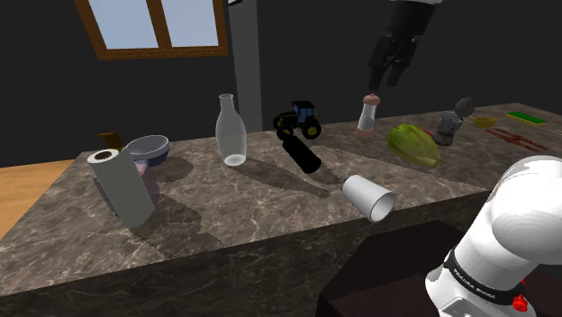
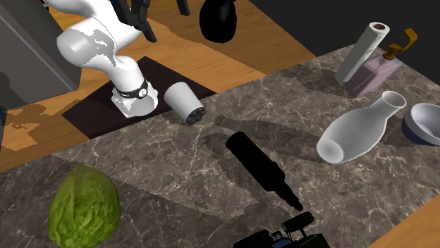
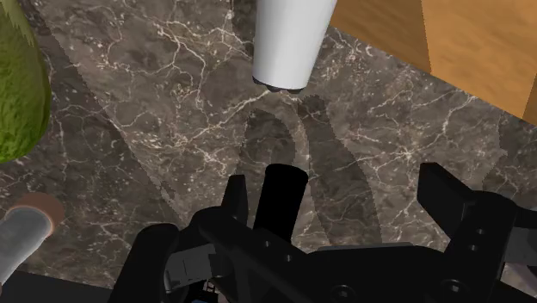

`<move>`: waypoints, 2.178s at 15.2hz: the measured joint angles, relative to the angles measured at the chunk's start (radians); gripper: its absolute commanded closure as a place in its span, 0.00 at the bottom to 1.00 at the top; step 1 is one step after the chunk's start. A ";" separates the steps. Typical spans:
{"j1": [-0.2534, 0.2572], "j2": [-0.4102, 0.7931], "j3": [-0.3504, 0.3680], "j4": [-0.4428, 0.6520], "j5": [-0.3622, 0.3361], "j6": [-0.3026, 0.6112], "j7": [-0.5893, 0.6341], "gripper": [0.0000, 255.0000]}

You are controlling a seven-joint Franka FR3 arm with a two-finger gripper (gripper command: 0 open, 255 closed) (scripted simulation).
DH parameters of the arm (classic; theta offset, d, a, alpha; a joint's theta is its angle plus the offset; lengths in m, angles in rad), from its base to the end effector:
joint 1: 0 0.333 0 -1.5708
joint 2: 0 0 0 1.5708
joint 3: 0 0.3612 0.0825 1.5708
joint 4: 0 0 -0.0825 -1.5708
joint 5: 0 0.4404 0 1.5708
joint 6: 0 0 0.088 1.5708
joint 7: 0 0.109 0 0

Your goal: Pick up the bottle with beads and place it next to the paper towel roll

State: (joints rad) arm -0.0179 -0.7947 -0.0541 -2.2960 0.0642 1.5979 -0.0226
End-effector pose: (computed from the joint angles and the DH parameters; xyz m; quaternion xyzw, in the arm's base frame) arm 0.3311 -0.0242 0.6578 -0.9974 0.0168 -0.0499 0.0494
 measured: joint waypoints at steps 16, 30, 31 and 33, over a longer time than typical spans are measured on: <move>-0.073 0.396 0.116 -0.022 0.013 0.470 0.302 0.00; -0.128 0.888 0.146 0.211 -0.107 0.765 0.650 0.00; -0.130 0.924 0.141 0.238 -0.117 0.777 0.672 0.00; -0.131 0.984 0.131 0.285 -0.132 0.790 0.706 0.00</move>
State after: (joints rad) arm -0.1490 0.1894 0.0771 -2.0108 -0.0673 2.3884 0.6834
